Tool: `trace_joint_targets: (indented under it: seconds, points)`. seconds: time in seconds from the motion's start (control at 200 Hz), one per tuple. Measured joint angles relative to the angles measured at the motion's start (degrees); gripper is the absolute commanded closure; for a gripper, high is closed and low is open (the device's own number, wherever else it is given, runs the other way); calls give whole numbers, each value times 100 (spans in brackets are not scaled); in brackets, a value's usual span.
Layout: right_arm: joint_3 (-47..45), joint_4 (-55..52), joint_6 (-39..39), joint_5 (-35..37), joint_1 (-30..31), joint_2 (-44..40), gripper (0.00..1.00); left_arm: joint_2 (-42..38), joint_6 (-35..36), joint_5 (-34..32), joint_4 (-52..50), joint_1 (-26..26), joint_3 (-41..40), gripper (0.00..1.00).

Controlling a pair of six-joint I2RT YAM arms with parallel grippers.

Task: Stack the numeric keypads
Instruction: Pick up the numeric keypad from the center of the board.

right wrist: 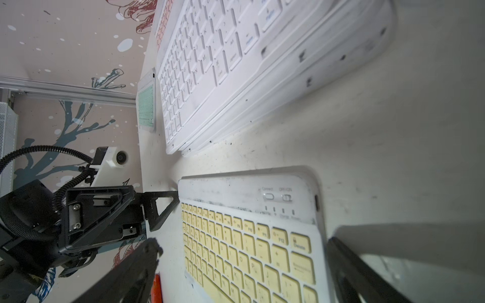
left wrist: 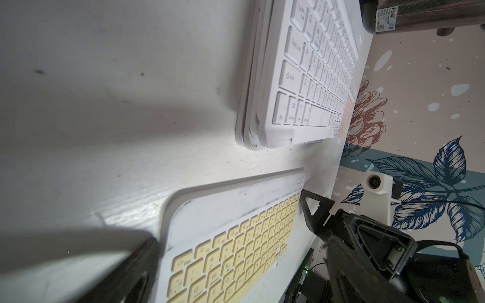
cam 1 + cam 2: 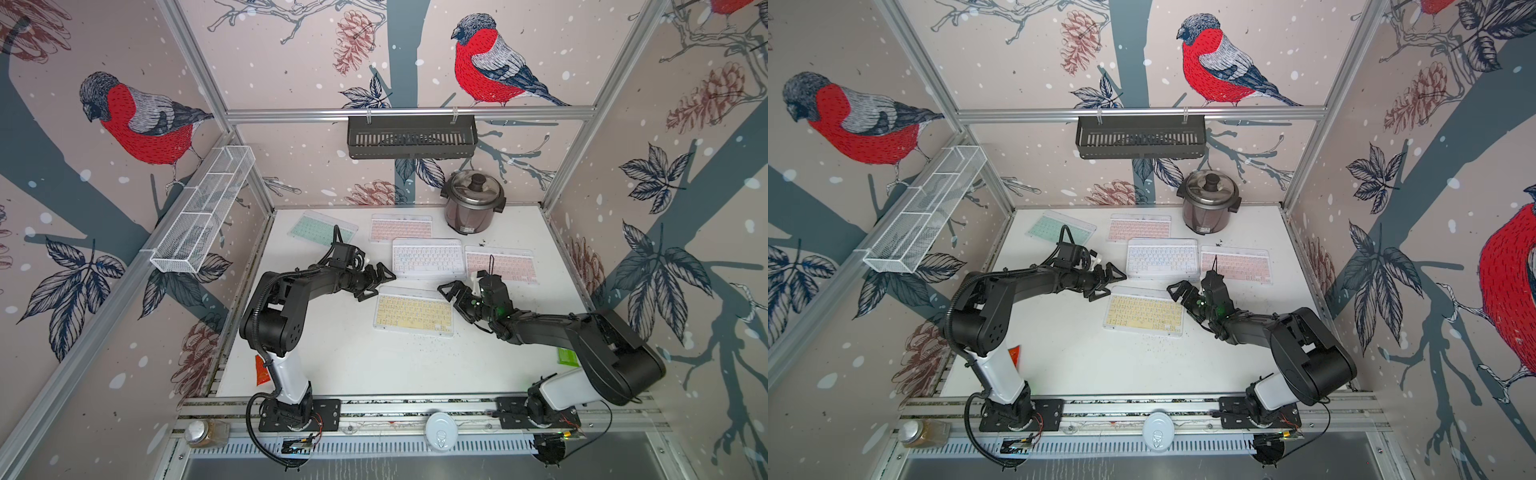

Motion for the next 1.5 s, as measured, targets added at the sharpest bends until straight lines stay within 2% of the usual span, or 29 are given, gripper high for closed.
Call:
trace_joint_targets:
  seconds: [0.175, 0.346, 1.132, 1.502]
  points:
    - [-133, 761, -284, -697, -579, 380, 0, 33, 7, 195, -70, 0, -22, 1]
    - [-278, 1613, -293, -1102, -787, 741, 0, 37, 9, 216, -90, 0, -28, 1]
    - [-909, 4465, 538, -1534, -1049, 1805, 0, 44, 136, 273, -92, 20, -50, 1]
    - [-874, 4850, 739, -1478, -990, 1998, 0, 48, 144, 286, -87, 26, -57, 1]
